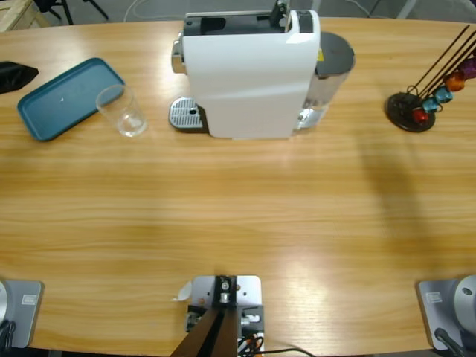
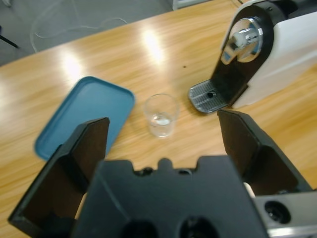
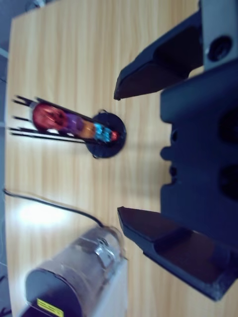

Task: Pour coffee

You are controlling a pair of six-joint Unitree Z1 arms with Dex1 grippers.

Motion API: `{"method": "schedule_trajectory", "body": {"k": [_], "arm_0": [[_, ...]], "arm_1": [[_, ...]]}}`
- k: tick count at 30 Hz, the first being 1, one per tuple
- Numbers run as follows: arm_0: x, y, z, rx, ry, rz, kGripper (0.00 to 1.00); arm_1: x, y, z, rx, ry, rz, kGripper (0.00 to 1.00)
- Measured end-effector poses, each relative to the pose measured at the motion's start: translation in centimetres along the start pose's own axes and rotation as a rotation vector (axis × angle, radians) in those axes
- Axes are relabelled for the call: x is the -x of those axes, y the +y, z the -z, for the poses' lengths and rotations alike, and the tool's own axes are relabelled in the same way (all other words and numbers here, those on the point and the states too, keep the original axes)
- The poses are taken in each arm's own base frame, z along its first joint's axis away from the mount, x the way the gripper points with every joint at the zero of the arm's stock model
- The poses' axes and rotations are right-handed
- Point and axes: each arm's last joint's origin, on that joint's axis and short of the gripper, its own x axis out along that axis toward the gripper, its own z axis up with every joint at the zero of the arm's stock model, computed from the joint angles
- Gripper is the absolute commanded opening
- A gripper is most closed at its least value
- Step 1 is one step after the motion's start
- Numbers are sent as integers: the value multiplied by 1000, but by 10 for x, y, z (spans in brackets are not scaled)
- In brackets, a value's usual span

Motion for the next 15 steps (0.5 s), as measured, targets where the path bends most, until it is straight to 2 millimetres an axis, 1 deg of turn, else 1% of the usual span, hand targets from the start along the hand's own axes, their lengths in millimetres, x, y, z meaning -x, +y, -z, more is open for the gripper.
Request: {"method": "schedule_trajectory", "body": {"k": [2, 3, 4, 5, 7, 8, 15], "arm_0": [[2, 4, 11, -15, -3, -35, 945], [3, 5, 15, -17, -8, -43, 945], [5, 6, 17, -17, -12, -49, 945], [5, 6, 19, -17, -10, -52, 945], [5, 6, 21, -19, -6, -55, 945], [4, 6, 21, -19, -4, -55, 945], [-3, 5, 21, -26, 23, -58, 945]], "arm_1": [[-7, 2, -4, 20, -19, 8, 838], [-11, 4, -5, 27, -26, 11, 784], [-15, 5, -5, 32, -29, 16, 707], [-19, 6, -6, 33, -37, 20, 681], [-26, 5, -6, 28, -46, 40, 662], [-30, 4, -6, 23, -46, 53, 603], [-46, -6, -9, -15, -58, 136, 598]]}}
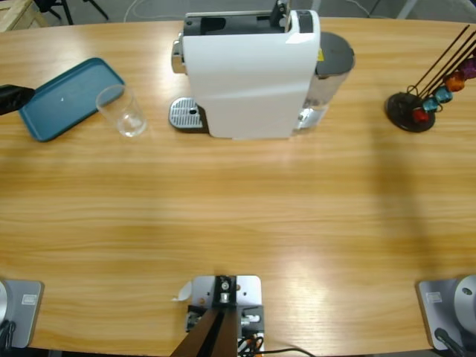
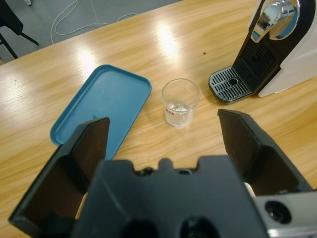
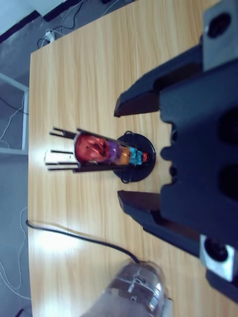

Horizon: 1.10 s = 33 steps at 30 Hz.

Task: Pour coffee

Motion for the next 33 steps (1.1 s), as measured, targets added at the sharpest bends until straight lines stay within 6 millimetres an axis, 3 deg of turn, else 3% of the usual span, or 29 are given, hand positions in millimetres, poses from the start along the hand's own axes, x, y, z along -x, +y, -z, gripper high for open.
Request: {"method": "schedule_trajectory", "body": {"k": [27, 33], "arm_0": [[-4, -1, 0, -5, 18, -2, 941], [-4, -1, 0, -5, 18, -2, 993]], "arm_1": [[-17, 0, 3, -1, 0, 9, 591], [-24, 2, 2, 14, 8, 6, 591]]}}
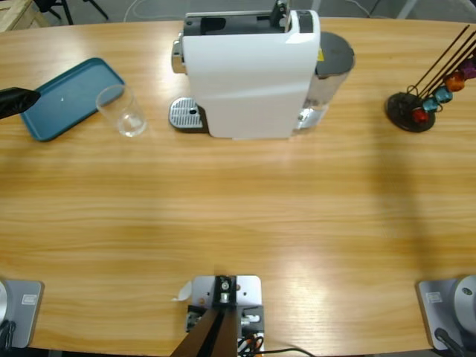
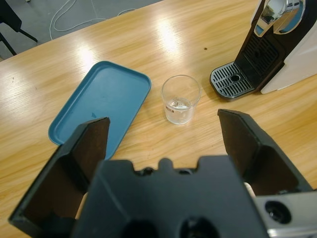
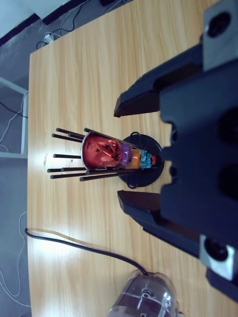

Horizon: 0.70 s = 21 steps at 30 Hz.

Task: Pour coffee

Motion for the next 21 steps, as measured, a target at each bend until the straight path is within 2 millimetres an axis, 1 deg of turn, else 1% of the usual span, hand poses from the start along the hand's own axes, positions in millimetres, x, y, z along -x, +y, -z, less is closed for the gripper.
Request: {"method": "schedule_trajectory", "body": {"k": [3, 4, 5, 7, 8, 11, 12, 13, 14, 21], "arm_0": [[0, 0, 0, 0, 0, 0, 996], [0, 0, 0, 0, 0, 0, 996], [0, 0, 0, 0, 0, 0, 996], [0, 0, 0, 0, 0, 0, 996], [0, 0, 0, 0, 0, 0, 996], [0, 0, 0, 0, 0, 0, 996], [0, 0, 0, 0, 0, 0, 996], [0, 0, 0, 0, 0, 0, 996], [0, 0, 0, 0, 0, 0, 995], [0, 0, 0, 0, 0, 0, 995]], "arm_1": [[0, 0, 0, 1, -1, 0, 580], [0, 0, 0, 2, -2, 0, 484], [0, 0, 0, 2, -3, 1, 425], [0, -1, 0, 3, -3, 3, 263], [0, -1, 0, 3, -3, 3, 216], [-1, -1, -1, 1, -4, 6, 209], [-1, -1, -1, 1, -4, 7, 140], [-1, -1, -1, 0, -4, 8, 25], [-1, -1, -1, 0, -5, 8, 0], [-2, -1, -1, -1, -7, 3, 0]]}}
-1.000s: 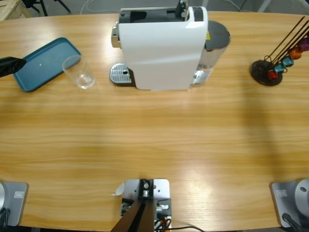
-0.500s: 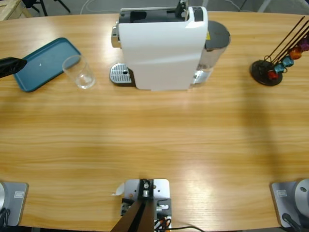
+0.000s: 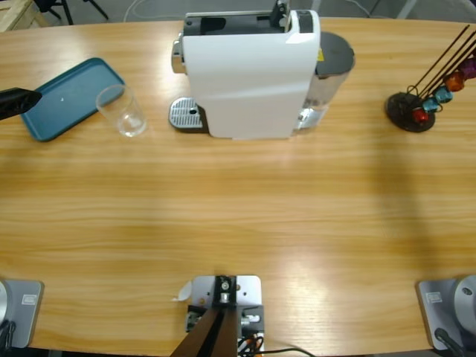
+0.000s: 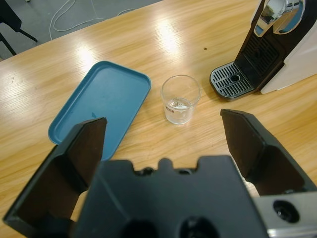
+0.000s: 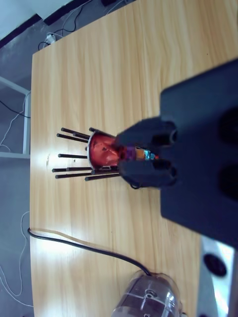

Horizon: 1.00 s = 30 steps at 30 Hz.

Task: Pour coffee

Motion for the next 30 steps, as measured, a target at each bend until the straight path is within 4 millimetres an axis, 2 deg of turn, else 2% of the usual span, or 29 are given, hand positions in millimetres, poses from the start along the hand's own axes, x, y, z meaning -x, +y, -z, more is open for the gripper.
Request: {"method": "schedule_trajectory", "body": {"k": [28, 29, 30], "arm_0": [[-3, -1, 0, -4, 12, -1, 991], [-3, -1, 0, -4, 12, -1, 991], [-3, -1, 0, -4, 12, -1, 992]], "arm_1": [[3, -1, -1, 19, -11, -3, 0], [3, -1, -1, 22, -11, -3, 140], [3, -1, -1, 23, -11, -3, 487]]}}
